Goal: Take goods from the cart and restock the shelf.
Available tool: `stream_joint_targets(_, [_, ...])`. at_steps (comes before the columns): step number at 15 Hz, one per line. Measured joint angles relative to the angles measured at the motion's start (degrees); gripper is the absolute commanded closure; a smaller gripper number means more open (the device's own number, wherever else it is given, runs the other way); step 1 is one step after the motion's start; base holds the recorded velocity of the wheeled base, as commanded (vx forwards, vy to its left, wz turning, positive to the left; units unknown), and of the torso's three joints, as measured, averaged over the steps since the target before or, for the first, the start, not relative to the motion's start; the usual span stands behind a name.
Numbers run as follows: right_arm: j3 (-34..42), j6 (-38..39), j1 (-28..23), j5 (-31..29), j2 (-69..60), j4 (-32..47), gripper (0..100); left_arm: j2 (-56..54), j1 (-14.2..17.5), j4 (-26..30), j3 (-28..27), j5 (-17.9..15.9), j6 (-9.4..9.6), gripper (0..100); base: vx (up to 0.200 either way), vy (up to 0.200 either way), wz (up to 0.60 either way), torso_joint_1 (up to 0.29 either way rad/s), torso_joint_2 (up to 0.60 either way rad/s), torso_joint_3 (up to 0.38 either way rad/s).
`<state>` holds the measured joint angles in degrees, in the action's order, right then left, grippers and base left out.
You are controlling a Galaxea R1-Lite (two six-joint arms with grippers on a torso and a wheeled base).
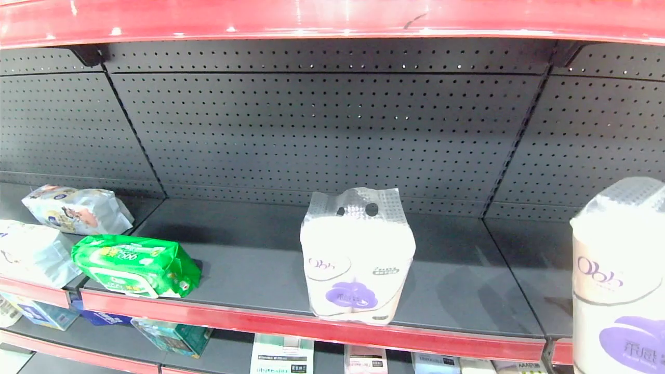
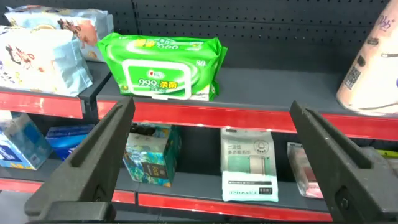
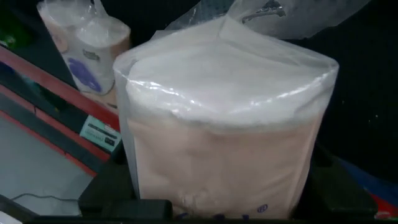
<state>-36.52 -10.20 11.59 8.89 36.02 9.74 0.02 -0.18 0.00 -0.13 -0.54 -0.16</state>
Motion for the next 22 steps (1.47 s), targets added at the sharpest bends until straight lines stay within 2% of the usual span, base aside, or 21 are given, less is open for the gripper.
stream_joint_targets(4, [0.4, 1.7, 1.5, 3.9, 6.0, -7.4, 100, 0.0, 0.0, 0.0, 0.0, 0.0, 0.09, 0, 0.000, 0.000, 0.00, 0.000, 0.00, 0.000])
stream_joint_targets(6, [1.0, 3.6, 1.9, 4.5, 10.9, -13.7, 100, 0.0, 0.0, 0.0, 0.0, 0.0, 0.11, 0, 0.000, 0.000, 0.00, 0.000, 0.00, 0.000])
stream_joint_targets(8, [3.3, 5.0, 2.1, 5.8, 15.8, -20.6, 100, 0.0, 0.0, 0.0, 0.0, 0.0, 0.09, 0, 0.000, 0.000, 0.00, 0.000, 0.00, 0.000])
stream_joint_targets(10, [6.1, 5.3, 2.3, 7.0, 19.5, -24.0, 100, 0.0, 0.0, 0.0, 0.0, 0.0, 0.09, 0, 0.000, 0.000, 0.00, 0.000, 0.00, 0.000])
stream_joint_targets(13, [7.1, 5.9, 2.1, 7.2, 23.5, -26.6, 100, 0.0, 0.0, 0.0, 0.0, 0.0, 0.09, 0, 0.000, 0.000, 0.00, 0.000, 0.00, 0.000])
stream_joint_targets(22, [5.8, 7.3, 1.7, 7.9, 44.5, -49.7, 100, 0.0, 0.0, 0.0, 0.0, 0.0, 0.09, 0, 0.000, 0.000, 0.00, 0.000, 0.00, 0.000])
